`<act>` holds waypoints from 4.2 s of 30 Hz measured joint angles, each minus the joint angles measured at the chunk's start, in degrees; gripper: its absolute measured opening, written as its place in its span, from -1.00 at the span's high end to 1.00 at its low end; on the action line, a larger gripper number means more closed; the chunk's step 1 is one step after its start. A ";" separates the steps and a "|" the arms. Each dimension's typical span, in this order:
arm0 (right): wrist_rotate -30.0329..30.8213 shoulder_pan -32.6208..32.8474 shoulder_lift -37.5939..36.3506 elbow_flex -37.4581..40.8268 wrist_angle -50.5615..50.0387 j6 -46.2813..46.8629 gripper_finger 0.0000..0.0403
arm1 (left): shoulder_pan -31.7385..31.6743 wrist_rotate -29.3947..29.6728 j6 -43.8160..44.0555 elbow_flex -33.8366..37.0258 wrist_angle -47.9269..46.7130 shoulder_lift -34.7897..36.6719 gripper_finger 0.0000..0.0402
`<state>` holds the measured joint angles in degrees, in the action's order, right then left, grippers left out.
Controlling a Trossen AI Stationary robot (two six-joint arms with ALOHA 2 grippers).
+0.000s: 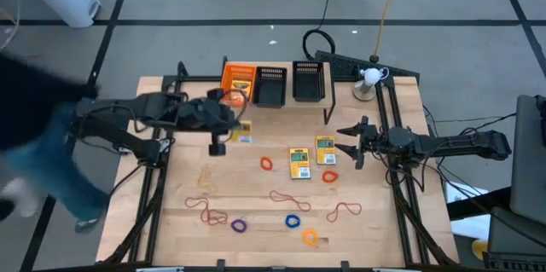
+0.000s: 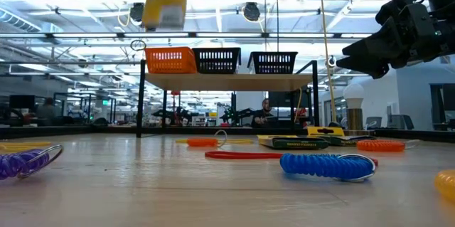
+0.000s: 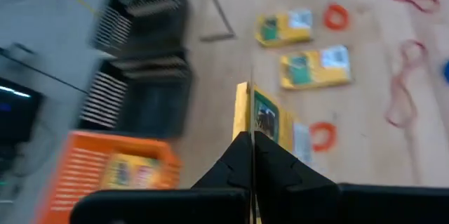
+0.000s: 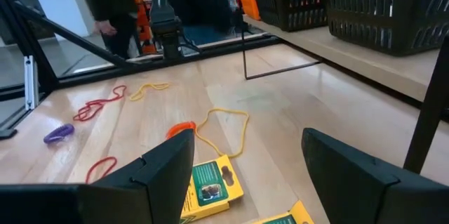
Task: Pick & Place Office Desk Supplies
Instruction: Put the yellow pack of crayons into the orange bin on the shelf
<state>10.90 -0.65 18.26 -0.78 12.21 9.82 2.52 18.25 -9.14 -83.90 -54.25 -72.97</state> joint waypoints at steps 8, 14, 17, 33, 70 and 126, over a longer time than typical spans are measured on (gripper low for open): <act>0.00 0.00 0.00 0.00 0.00 0.00 -0.26 | -5.69 3.35 -8.00 -5.69 0.13 0.00 1.00; 0.00 -0.02 0.00 -0.02 0.00 0.00 -0.26 | -13.06 4.97 -11.48 -7.39 -0.01 -0.02 1.00; 0.00 -0.02 0.00 0.00 0.00 -0.02 -0.26 | -17.24 2.72 -12.79 -7.39 -0.14 -0.04 1.00; 1.38 -0.02 0.00 0.00 -0.04 -0.02 -0.26 | -30.91 -10.39 -17.62 -7.39 -1.05 -5.89 1.00; 1.33 -0.02 0.26 0.00 -0.44 -0.02 -0.26 | -17.72 -9.48 -10.73 -7.37 2.42 -7.54 -0.04; 1.26 -0.02 7.37 0.00 1.37 2.63 -0.26 | -9.52 -23.35 3.95 -7.32 29.33 -50.54 0.12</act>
<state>12.16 -0.67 25.63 -0.79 13.58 12.45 -7.01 -5.10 -5.19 -91.22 -24.91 -123.51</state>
